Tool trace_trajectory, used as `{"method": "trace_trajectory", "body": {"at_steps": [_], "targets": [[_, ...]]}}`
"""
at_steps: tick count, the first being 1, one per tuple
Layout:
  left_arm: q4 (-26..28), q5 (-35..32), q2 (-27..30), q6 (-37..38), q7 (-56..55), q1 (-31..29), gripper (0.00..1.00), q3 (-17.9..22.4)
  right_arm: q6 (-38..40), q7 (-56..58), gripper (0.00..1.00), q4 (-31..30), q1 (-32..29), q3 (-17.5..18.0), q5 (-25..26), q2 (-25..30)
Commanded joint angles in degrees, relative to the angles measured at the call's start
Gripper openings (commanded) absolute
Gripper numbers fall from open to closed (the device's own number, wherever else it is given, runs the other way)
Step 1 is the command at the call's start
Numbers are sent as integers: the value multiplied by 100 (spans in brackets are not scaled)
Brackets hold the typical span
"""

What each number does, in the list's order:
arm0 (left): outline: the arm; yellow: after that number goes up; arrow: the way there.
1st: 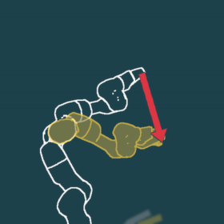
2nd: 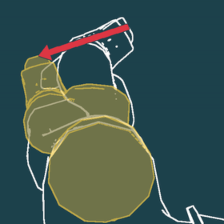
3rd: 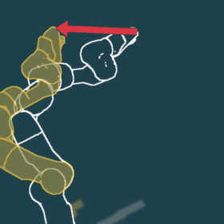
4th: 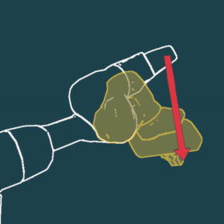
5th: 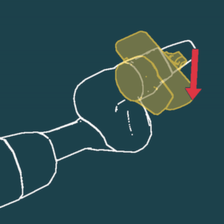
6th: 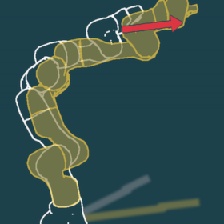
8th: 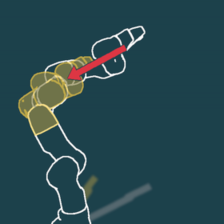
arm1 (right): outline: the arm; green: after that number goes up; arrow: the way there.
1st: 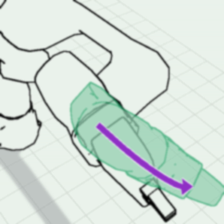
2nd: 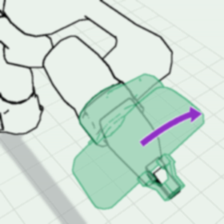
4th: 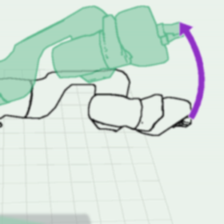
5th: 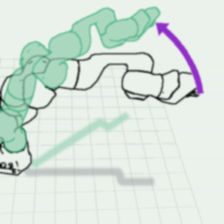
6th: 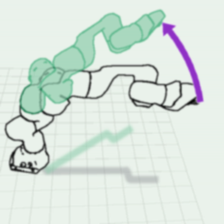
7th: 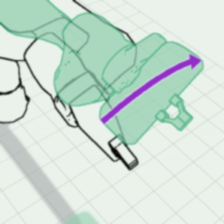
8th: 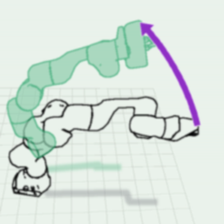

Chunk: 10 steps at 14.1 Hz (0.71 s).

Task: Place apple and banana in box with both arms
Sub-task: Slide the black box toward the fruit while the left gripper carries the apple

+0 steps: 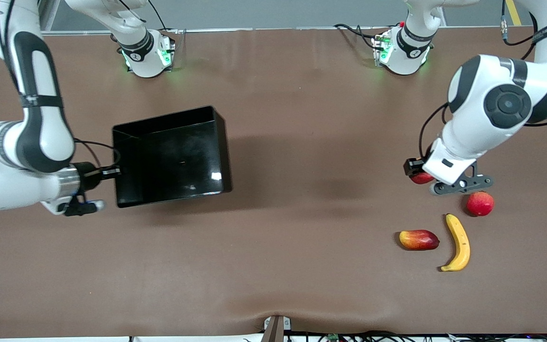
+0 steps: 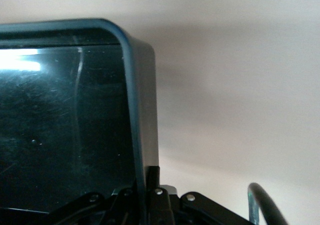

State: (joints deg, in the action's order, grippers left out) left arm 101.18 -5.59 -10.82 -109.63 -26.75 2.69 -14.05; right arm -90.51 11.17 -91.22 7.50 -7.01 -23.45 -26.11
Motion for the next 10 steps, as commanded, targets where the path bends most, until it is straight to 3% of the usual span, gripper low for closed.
{"method": "trace_trajectory", "body": {"at_steps": [1, 6, 10], "targets": [[-177, -22, -34, 135, -435, -32, 0, -343, -395, -421, 0, -36, 460, -29, -318, 80], [-468, 128, -245, 126, -1252, 29, 0, -984, -1713, -1896, 0, -27, 1726, -29, -749, -236], [-644, 146, -377, 100, -1464, 310, 0, -1029, -2269, -2277, 0, -9, 2281, -29, -740, -544]]}}
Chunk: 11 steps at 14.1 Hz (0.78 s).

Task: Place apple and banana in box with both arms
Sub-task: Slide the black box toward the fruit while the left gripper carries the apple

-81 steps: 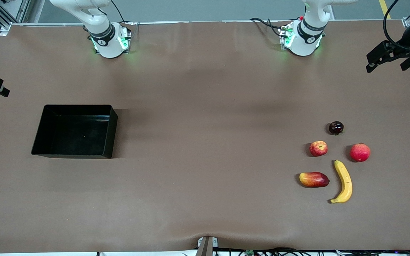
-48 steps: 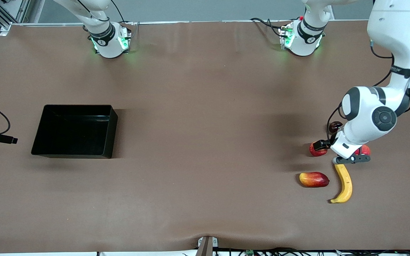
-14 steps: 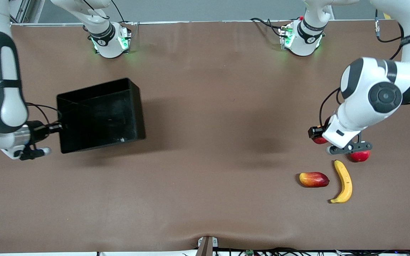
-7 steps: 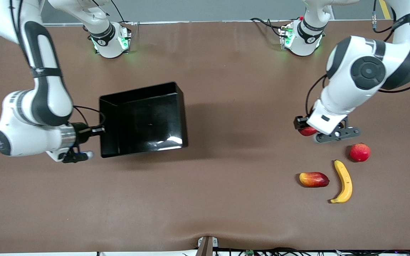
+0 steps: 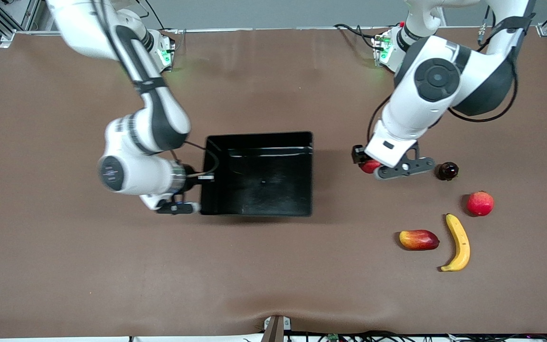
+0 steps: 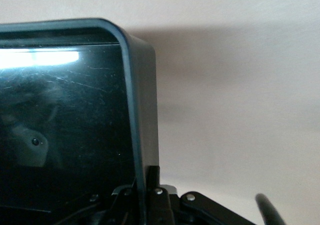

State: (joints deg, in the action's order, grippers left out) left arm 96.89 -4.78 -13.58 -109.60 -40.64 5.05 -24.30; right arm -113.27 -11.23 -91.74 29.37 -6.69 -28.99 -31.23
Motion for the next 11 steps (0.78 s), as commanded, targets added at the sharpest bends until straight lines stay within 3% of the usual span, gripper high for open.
{"method": "trace_trajectory", "body": {"at_steps": [1, 5, 11], "targets": [[-214, 65, -162, 71, -145, 118, 0, -13, -37, -46, 0, 147, 208, -69, -177, -146], [-214, 48, -513, -244, -890, 539, 0, -5, -695, -1055, 0, 429, 709, -69, -125, -585], [-197, -32, -1348, -835, -1657, 962, 0, 22, -1399, -1232, 0, 429, 1123, -69, -125, -990]]}}
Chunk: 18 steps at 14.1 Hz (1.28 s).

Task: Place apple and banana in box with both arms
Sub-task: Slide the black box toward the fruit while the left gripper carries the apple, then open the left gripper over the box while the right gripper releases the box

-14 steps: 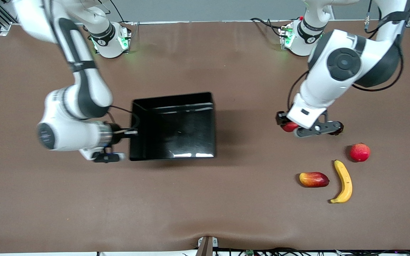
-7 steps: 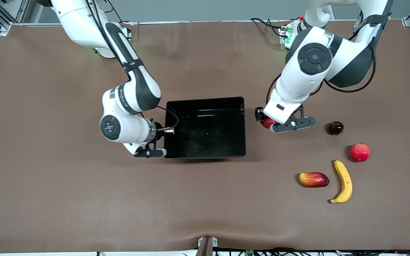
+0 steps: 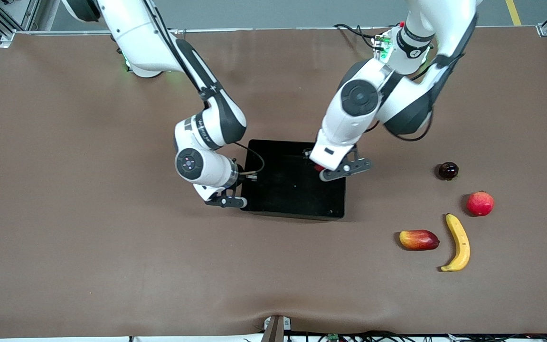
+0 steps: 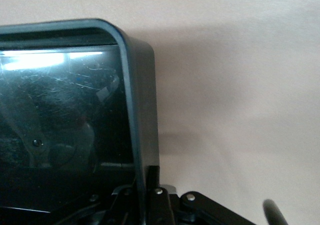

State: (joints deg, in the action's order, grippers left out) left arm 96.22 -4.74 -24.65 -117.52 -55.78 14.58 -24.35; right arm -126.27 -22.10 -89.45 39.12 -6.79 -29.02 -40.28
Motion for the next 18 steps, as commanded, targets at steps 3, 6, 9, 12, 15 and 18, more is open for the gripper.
{"method": "trace_trajectory", "body": {"at_steps": [3, 6, 9, 12, 15, 18], "targets": [[-51, -175, -549, -43, -178, 10, 0, 62, -108, -321, 99, 226, 297, -86, 18, -77], [204, -361, -751, -34, -196, -52, 0, 62, 6, -339, 100, 235, 263, -104, 204, 64], [231, -605, -1014, -34, -222, -52, 0, 88, 1082, -339, 100, 611, 272, -470, 213, 344], [240, -774, -1243, -34, -293, -69, 0, 88, 2674, -330, 100, 1428, 263, -1069, 213, 398], [187, -774, -1297, -34, -319, -69, 38, 97, 3467, -312, 100, 1956, 333, -1334, 694, 512], [82, -774, -938, 45, -310, -157, 100, 97, 4161, -304, 100, 2352, 193, -1491, 828, 547]]}}
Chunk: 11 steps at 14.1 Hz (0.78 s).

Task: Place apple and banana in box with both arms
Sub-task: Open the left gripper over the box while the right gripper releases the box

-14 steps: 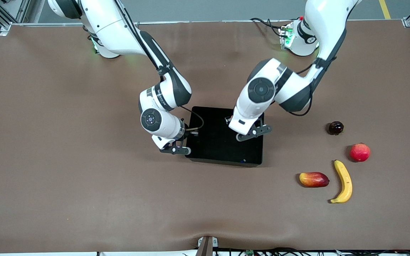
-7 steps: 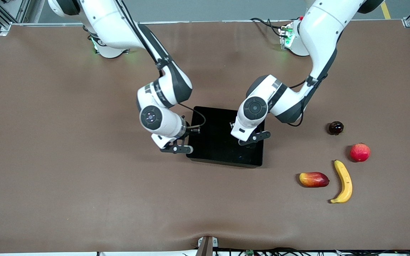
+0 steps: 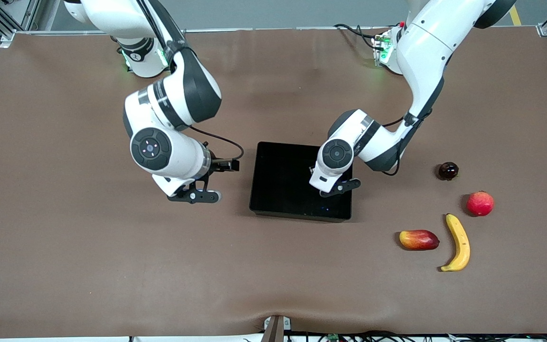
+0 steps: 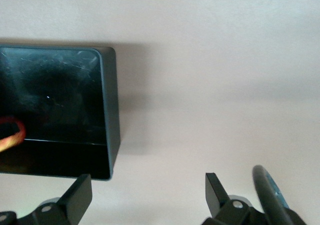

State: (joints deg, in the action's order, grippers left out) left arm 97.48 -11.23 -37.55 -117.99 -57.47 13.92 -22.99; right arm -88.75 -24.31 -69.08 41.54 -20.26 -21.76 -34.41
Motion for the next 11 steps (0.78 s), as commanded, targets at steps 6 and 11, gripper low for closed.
{"method": "trace_trajectory", "body": {"at_steps": [6, 11], "targets": [[-1037, -143, 819, 751, 16, -626, 100, -48, 1122, -39, 100, 413, -672, -303, 75, 698], [-1021, -413, 960, 822, 1911, -1811, 100, -21, 1474, 1204, 100, 430, -1323, -365, 696, 1304]]}}
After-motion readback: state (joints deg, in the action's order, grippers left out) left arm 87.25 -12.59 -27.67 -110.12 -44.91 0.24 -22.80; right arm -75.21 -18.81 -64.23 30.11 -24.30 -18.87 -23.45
